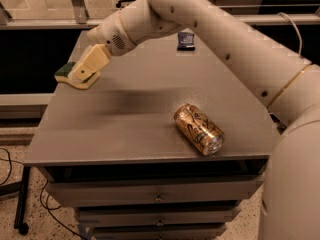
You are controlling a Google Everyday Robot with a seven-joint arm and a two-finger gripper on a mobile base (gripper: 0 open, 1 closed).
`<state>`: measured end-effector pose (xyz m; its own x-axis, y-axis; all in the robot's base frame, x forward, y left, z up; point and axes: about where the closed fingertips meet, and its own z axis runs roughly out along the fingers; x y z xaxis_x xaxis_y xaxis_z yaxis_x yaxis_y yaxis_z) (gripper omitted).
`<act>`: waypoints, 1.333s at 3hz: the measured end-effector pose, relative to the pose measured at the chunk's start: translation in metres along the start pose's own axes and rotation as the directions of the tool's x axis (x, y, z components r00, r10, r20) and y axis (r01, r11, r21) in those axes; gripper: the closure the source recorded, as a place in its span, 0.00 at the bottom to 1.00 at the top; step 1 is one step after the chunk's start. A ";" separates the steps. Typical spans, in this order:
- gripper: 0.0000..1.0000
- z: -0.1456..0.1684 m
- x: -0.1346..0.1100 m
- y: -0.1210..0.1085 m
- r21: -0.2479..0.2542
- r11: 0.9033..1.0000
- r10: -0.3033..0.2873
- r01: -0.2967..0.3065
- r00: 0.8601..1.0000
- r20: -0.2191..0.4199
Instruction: Pick sponge
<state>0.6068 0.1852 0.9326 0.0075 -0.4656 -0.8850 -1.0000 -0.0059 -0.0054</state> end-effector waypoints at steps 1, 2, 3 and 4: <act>0.00 0.043 0.015 -0.009 0.011 1.000 -0.013 0.013 0.999 -0.051; 0.00 0.070 0.035 -0.021 0.036 0.999 0.012 -0.009 0.996 -0.086; 0.00 0.082 0.047 -0.035 0.064 0.997 0.037 -0.031 0.995 -0.097; 0.00 0.083 0.052 -0.047 0.093 0.994 0.065 -0.057 0.994 -0.091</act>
Offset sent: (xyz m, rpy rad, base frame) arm 0.0389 0.0582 -0.0963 -0.1263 0.0002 -0.0890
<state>0.6541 0.2347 0.8482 -0.0575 -0.5439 -0.8372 -0.9947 0.1027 0.0016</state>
